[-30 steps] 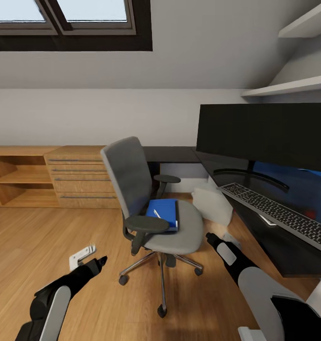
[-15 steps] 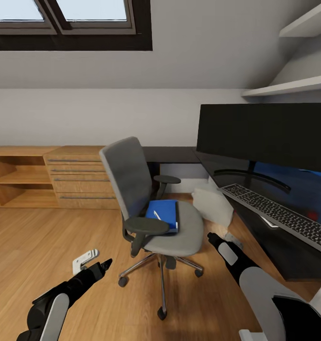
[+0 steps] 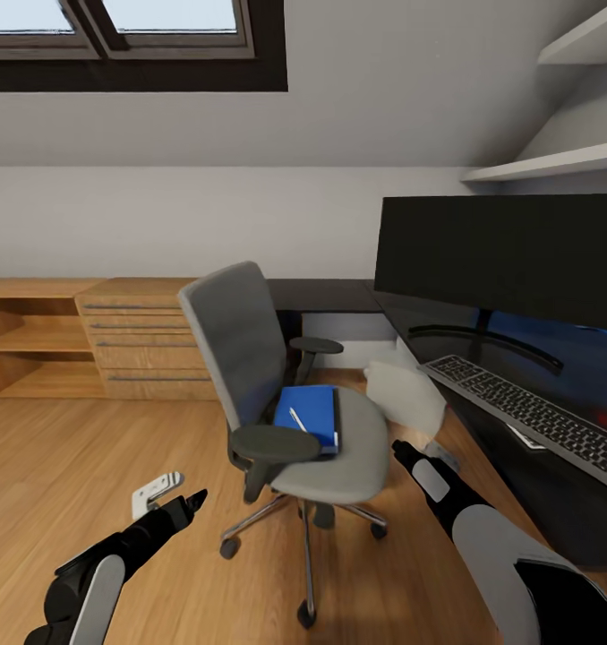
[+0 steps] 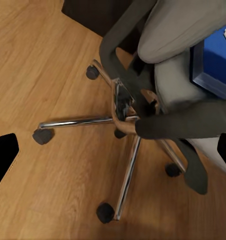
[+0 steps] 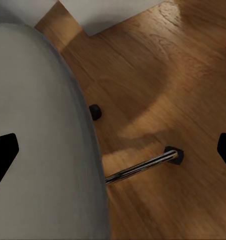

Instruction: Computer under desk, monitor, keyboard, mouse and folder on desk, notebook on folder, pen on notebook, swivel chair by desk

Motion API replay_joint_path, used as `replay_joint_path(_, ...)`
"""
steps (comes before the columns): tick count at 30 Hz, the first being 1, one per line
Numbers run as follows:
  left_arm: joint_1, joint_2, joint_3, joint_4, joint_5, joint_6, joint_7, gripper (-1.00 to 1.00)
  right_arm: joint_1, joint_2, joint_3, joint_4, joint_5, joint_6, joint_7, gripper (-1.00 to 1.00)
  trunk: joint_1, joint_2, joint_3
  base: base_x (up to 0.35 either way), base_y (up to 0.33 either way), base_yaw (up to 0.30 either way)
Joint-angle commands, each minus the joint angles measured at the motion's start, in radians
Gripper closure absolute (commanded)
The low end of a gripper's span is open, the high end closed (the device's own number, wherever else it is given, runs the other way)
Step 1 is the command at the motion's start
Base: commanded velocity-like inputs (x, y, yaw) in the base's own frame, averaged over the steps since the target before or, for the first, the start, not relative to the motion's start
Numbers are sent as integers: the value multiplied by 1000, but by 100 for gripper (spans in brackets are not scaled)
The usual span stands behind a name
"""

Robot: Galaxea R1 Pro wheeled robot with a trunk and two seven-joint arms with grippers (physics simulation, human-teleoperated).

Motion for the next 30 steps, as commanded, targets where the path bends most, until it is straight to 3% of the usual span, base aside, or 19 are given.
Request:
replay_joint_path(1,-1,0,1,-1,11,5,8,-100,0,1,-4,-2,-2,6,-4,-100,0,0,-1,92,0,0)
replay_joint_path(12,-1,7,3,-1,11,6,8,-100,0,1,-4,-1,-2,6,-3,-100,0,0,-1,132,0,0)
replay_joint_path(19,-1,8,41,-2,11,9,8,-100,0,4,-4,-1,-2,6,-3,-100,0,0,-1,9,0,9)
replay_joint_path(30,-1,8,61,-2,11,13,8,-100,0,5,-4,1,-3,6,-3,-100,0,0,-4,1,0,181)
